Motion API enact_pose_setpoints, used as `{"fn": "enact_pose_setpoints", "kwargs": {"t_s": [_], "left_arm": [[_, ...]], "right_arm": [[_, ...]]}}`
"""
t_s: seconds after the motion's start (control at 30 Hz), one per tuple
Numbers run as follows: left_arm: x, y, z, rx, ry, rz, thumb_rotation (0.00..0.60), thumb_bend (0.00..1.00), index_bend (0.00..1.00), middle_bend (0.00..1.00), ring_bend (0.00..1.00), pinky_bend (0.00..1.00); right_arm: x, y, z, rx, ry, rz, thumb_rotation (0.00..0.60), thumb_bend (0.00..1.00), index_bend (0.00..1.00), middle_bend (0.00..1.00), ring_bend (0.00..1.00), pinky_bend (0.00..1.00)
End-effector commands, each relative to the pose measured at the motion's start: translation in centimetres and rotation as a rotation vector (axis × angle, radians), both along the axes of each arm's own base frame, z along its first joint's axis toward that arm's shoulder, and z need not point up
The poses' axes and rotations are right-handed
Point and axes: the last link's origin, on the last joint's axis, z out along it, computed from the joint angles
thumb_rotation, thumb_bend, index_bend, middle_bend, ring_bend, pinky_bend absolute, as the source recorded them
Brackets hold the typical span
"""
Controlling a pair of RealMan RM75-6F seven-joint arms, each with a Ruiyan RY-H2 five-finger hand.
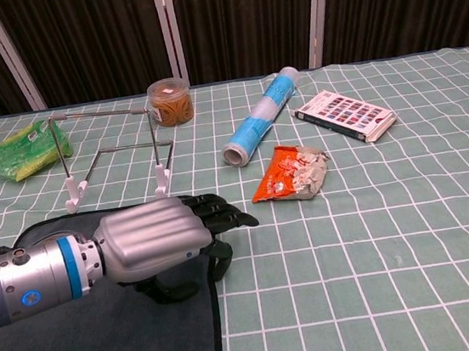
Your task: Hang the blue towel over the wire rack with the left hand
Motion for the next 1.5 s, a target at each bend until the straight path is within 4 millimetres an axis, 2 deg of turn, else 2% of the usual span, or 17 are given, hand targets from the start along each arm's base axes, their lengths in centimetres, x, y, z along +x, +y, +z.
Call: {"fn": "enact_pose_setpoints", "kwargs": {"t_s": [0.03, 0.33, 0.63, 0.93, 1.1, 1.17, 1.5], "left_arm": [[0.0, 0.0, 0.0, 0.0, 0.0, 0.0, 0.6, 0.46, 0.47, 0.0, 0.0, 0.0], [0.0, 0.0, 0.0, 0.002, -0.013, 0.001, 0.6, 0.46, 0.5, 0.0, 0.0, 0.0], [0.0, 0.0, 0.0, 0.006, -0.018, 0.002, 0.6, 0.52, 0.63, 0.0, 0.0, 0.0], [-0.7, -0.3, 1.6, 0.023, -0.045, 0.004, 0.6, 0.54, 0.65, 0.0, 0.0, 0.0], [-2.1, -0.9, 3.6, 0.037, -0.063, 0.01, 0.6, 0.54, 0.66, 0.0, 0.0, 0.0], [-3.8, -1.4, 5.3, 0.053, -0.062, 0.023, 0.6, 0.54, 0.66, 0.0, 0.0, 0.0], [-8.2, -3.1, 8.7, 0.068, -0.051, 0.067, 0.6, 0.54, 0.67, 0.0, 0.0, 0.0]], "right_arm": [[0.0, 0.0, 0.0, 0.0, 0.0, 0.0, 0.6, 0.0, 0.0, 0.0, 0.0, 0.0], [0.0, 0.0, 0.0, 0.001, -0.003, 0.0, 0.6, 0.0, 0.0, 0.0, 0.0, 0.0], [0.0, 0.0, 0.0, 0.003, -0.005, 0.0, 0.6, 0.0, 0.0, 0.0, 0.0, 0.0], [0.1, 0.0, -0.1, 0.01, -0.007, 0.004, 0.6, 0.0, 0.0, 0.0, 0.0, 0.0], [0.1, 0.1, -0.1, 0.015, -0.008, 0.004, 0.6, 0.0, 0.0, 0.0, 0.0, 0.0], [0.1, 0.1, -0.2, 0.02, -0.009, 0.004, 0.6, 0.0, 0.0, 0.0, 0.0, 0.0], [0.3, 0.2, -0.5, 0.03, -0.004, 0.007, 0.6, 0.0, 0.0, 0.0, 0.0, 0.0]]}}
